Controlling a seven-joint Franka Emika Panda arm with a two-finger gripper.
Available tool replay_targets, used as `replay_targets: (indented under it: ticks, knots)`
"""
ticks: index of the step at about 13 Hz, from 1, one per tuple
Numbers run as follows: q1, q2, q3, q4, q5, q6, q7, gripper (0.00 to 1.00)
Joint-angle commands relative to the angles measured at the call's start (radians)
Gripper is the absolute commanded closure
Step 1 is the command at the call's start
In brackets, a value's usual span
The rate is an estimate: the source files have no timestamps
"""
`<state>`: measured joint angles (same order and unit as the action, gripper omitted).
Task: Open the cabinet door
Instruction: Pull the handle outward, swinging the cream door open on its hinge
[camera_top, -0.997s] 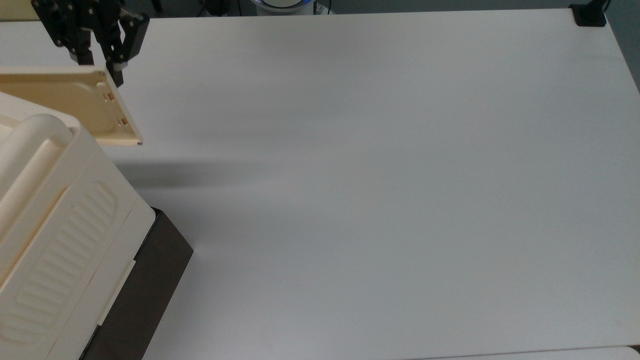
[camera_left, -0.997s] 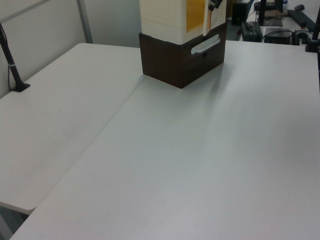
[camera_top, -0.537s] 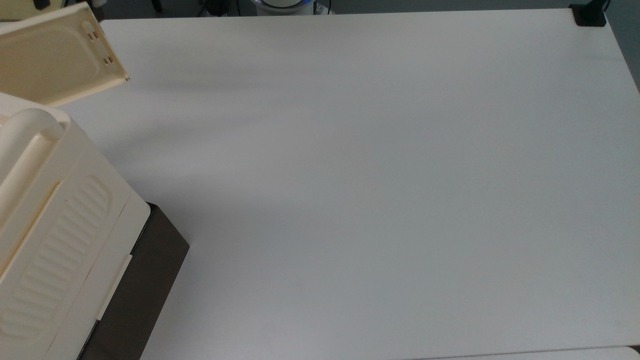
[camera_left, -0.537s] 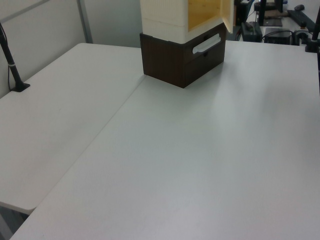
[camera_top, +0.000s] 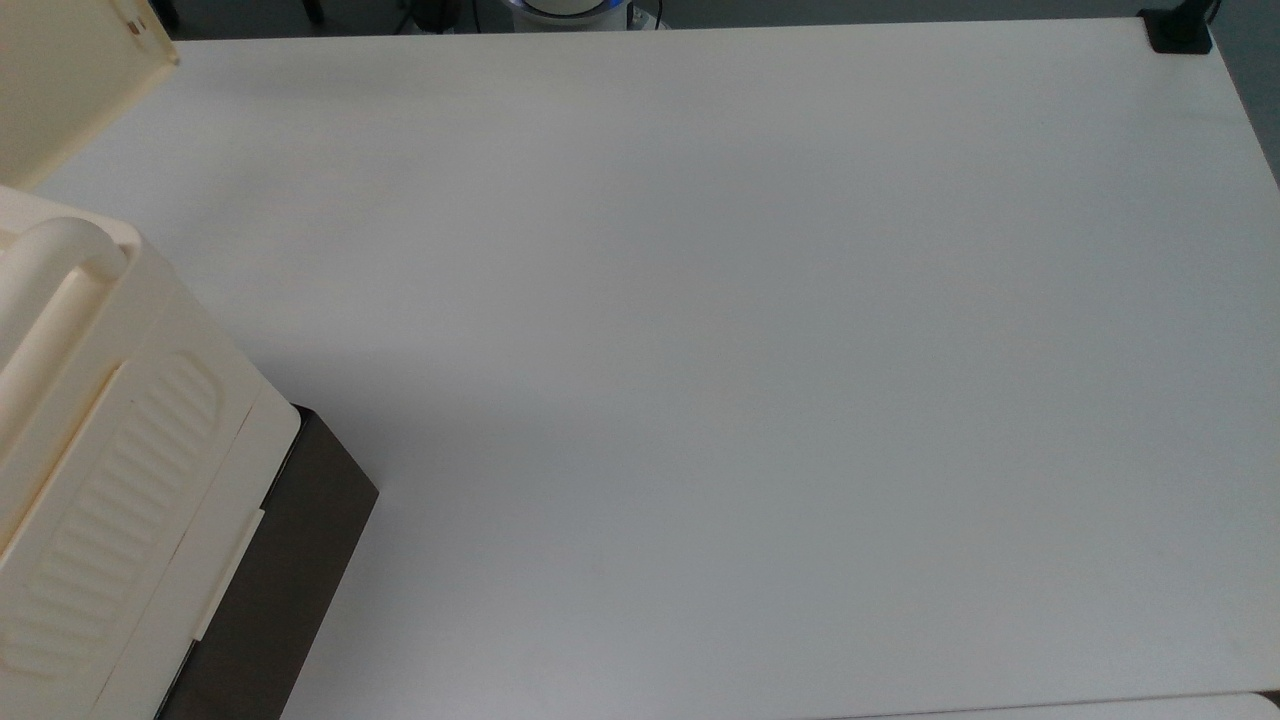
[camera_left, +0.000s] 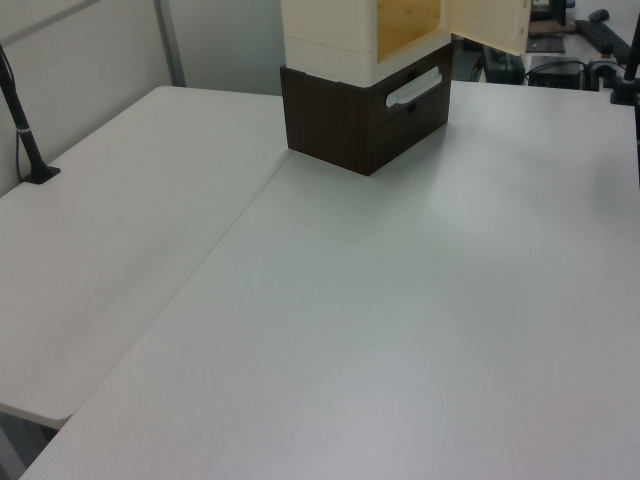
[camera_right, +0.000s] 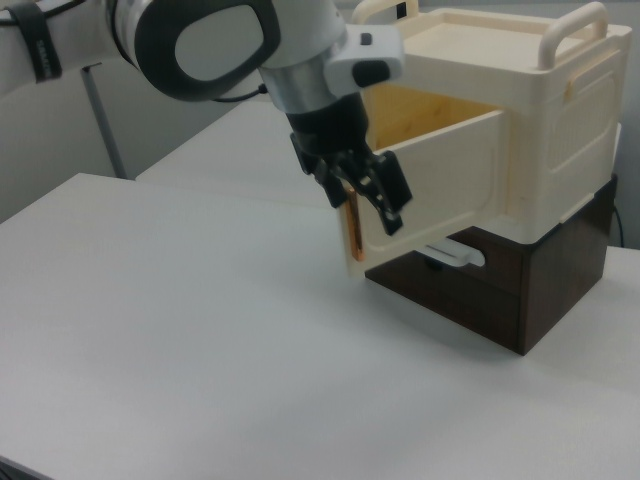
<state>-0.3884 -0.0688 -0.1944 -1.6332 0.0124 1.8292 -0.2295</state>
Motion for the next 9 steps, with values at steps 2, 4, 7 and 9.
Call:
replay_targets:
  ticks: [2, 4, 7, 9]
  knots:
    - [-0.018, -0.011, -0.089, 0.004, -0.014, 0.010, -0.105, 0.00]
    - [-0.018, -0.040, -0.118, 0.010, -0.014, 0.007, -0.119, 0.00]
    - [-0.018, -0.069, -0.160, 0.085, 0.003, -0.054, -0.116, 0.00]
    - [0.002, -0.104, -0.152, 0.090, 0.026, -0.065, -0.113, 0.00]
